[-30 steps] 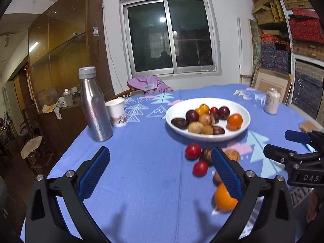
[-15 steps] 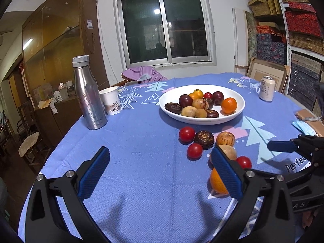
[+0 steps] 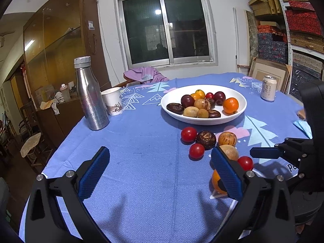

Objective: Organize fruits
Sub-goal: 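Move both open tools back to the fruit pile, then grasp a mandarin with the right tool while the left tool grasps a yellow pear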

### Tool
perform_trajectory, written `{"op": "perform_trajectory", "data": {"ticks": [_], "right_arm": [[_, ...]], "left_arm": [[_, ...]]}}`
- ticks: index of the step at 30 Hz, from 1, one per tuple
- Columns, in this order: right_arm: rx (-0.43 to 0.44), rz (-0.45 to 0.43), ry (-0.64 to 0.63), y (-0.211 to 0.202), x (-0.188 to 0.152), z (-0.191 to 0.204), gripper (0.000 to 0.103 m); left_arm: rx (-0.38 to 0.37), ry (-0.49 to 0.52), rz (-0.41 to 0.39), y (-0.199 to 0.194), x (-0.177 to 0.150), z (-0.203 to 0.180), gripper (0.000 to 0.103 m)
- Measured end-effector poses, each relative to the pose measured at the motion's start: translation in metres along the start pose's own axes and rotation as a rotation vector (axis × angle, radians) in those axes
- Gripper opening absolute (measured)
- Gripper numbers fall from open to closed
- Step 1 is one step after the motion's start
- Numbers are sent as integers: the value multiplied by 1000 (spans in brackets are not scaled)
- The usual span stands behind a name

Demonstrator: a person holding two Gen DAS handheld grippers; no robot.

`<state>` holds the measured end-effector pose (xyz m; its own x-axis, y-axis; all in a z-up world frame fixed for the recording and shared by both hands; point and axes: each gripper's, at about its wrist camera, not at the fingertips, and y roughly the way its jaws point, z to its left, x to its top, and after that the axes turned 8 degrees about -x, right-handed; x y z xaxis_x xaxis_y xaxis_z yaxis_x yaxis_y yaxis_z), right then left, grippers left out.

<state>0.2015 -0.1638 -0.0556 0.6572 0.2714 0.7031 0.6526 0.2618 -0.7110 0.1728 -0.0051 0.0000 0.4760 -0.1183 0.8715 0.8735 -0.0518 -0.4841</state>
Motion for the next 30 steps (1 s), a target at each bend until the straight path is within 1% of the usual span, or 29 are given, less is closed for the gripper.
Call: {"op": "perform_trajectory", "data": {"ticks": [5,7,9,13,16,19,20,21,23,26,28,30], "right_arm": [[-3,-2,-13,3,3,5,79],[-1,-8,-20,3,4,6,75],[3,-19,-30,2,4,7,69],[7,-27,-31,0,4,7,66],[6,-41,-35,-3,4,7,60],[32,-45,-17,-5,4,3,46],[63,-37,-3,-6,5,1,39],[87,-27,12,-5,5,-1,40],[98,-12,10,-2,5,-1,43],[82,-11,-20,-1,4,7,47],[73,-14,-28,0,5,9,48],[76,-9,-34,1,5,10,48]], "left_arm": [[-2,-4,2,0,0,1,99],[-2,-4,2,0,0,1,99],[-2,-6,3,1,0,1,99],[-1,-8,2,1,0,1,99],[-3,-17,2,1,0,2,99],[-13,-38,-4,0,0,6,99],[-19,-46,-7,-1,0,7,99],[-23,-52,-8,-3,-1,8,99],[-39,-55,1,-7,-2,10,99],[-51,-68,10,-16,-9,15,99],[-48,-76,9,-26,-16,20,99],[-75,-86,15,-37,-21,25,99]]}}
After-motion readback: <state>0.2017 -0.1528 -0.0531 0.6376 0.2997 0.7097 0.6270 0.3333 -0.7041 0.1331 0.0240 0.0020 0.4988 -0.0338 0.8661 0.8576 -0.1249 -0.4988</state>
